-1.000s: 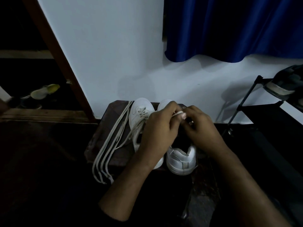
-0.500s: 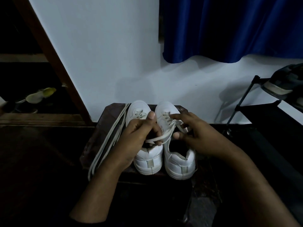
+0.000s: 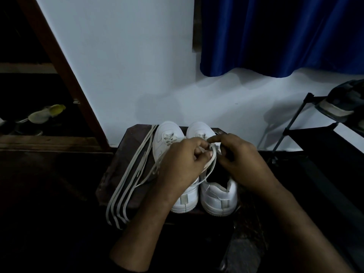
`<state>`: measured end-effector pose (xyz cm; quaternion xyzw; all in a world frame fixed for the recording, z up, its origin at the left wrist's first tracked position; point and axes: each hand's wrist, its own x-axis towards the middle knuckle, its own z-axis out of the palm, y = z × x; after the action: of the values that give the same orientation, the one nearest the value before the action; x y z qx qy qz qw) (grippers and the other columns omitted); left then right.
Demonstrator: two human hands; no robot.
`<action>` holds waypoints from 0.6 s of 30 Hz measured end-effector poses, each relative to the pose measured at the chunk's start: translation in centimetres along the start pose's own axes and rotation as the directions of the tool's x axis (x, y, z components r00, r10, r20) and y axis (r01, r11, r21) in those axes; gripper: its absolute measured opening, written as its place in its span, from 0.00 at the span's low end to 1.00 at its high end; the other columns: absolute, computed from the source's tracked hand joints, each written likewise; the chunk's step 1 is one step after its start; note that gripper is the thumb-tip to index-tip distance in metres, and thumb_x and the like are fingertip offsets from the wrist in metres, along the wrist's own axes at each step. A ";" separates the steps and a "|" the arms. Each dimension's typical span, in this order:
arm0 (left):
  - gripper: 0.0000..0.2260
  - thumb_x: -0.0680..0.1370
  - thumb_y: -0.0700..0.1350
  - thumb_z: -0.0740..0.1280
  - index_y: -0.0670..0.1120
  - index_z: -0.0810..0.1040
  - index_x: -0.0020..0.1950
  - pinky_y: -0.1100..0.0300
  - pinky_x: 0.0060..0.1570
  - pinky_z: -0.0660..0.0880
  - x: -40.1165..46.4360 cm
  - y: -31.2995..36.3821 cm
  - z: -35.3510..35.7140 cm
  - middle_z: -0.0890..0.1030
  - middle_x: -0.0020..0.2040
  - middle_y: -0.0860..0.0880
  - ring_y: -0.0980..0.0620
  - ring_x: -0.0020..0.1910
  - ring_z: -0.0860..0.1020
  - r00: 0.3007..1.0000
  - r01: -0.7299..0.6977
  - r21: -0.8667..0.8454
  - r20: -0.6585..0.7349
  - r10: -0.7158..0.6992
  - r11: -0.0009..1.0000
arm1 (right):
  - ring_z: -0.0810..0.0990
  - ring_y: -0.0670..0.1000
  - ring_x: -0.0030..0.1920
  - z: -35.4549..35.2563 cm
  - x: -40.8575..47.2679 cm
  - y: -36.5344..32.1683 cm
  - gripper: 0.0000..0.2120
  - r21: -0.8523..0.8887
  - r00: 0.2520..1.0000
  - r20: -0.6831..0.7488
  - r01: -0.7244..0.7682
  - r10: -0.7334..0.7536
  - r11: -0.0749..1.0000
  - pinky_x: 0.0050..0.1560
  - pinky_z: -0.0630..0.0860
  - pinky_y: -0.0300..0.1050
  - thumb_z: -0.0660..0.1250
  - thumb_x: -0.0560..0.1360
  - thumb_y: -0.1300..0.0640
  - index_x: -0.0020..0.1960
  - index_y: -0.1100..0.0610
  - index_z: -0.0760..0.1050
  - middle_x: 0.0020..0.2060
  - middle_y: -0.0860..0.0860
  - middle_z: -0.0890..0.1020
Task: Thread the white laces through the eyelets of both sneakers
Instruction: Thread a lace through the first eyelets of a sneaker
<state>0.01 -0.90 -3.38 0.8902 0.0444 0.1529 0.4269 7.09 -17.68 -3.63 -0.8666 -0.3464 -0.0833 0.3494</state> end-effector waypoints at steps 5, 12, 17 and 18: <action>0.08 0.74 0.52 0.77 0.54 0.84 0.52 0.58 0.35 0.76 0.0 -0.3 -0.1 0.81 0.36 0.55 0.59 0.31 0.77 0.997 0.037 -0.149 0.069 -0.027 0.988 | 0.77 0.46 0.43 -0.7 0.0 0.4 0.22 0.226 0.996 0.071 0.036 -0.053 0.973 0.44 0.71 0.35 0.70 0.76 0.66 0.54 0.38 0.75 0.46 0.43 0.75; 0.14 0.84 0.40 0.65 0.58 0.83 0.54 0.70 0.26 0.69 0.0 0.4 -0.7 0.82 0.37 0.58 0.64 0.24 0.74 0.979 0.146 -0.372 0.186 -0.080 0.917 | 0.79 0.47 0.44 -1.7 0.0 0.6 0.18 0.306 0.999 0.052 -0.021 0.006 0.952 0.46 0.72 0.36 0.67 0.75 0.71 0.37 0.49 0.80 0.42 0.46 0.76; 0.16 0.83 0.38 0.67 0.60 0.85 0.54 0.68 0.25 0.69 0.0 0.3 -0.5 0.82 0.40 0.49 0.60 0.25 0.70 0.980 0.139 -0.444 0.193 -0.057 0.885 | 0.80 0.43 0.43 -1.1 0.1 1.1 0.15 0.242 0.991 -0.069 -0.097 0.117 0.965 0.43 0.72 0.31 0.65 0.76 0.70 0.42 0.51 0.80 0.44 0.49 0.80; 0.16 0.83 0.39 0.67 0.61 0.85 0.54 0.67 0.25 0.69 0.0 0.1 -0.5 0.82 0.41 0.46 0.58 0.25 0.69 0.979 0.141 -0.457 0.198 -0.054 0.878 | 0.80 0.43 0.42 -0.8 0.3 1.1 0.12 0.266 0.985 -0.098 -0.114 0.144 0.957 0.43 0.73 0.33 0.65 0.78 0.67 0.46 0.51 0.79 0.45 0.49 0.81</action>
<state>-0.09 -0.62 -2.99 0.7673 0.0122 0.0565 0.6387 8.08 -18.65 -3.53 -0.8279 -0.2760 -0.0650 0.4839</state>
